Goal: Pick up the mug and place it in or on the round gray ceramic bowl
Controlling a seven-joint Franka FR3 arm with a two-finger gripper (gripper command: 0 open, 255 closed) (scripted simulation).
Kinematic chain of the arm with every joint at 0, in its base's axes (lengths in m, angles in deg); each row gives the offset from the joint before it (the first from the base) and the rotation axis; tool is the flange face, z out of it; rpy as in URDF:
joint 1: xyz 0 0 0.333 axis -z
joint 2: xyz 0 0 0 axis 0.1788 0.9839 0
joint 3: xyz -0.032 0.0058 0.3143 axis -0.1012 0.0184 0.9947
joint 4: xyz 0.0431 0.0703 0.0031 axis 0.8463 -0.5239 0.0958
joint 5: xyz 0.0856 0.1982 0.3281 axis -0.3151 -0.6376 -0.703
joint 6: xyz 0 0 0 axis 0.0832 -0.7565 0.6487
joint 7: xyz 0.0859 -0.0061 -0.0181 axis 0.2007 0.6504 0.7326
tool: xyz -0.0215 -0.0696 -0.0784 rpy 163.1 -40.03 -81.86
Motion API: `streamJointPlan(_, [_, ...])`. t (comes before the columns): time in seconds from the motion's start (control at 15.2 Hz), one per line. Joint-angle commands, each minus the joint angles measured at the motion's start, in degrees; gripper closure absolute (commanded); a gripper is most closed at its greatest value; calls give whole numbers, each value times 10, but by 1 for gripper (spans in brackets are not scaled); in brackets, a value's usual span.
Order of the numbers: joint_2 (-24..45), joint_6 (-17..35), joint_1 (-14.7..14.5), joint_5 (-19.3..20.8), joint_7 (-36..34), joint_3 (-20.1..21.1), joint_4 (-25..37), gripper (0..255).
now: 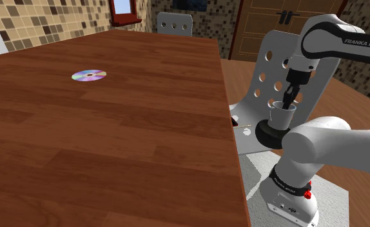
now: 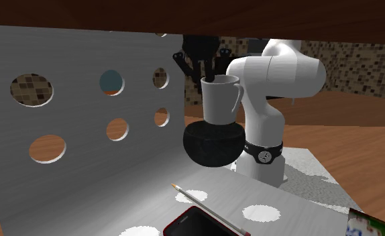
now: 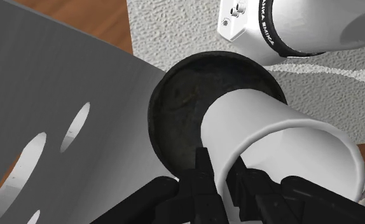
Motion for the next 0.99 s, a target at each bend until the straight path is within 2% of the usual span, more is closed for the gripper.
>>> streamJointPlan(0.0, [-4,12,3,5,-1,-4,-16,255])
streamJointPlan(0.59, [-5,18,4,7,-1,-7,-23,255])
streamJointPlan(0.66, [-5,18,4,7,-1,-7,-23,0])
streamJointPlan(0.92, [-5,18,4,7,-1,-7,-23,0])
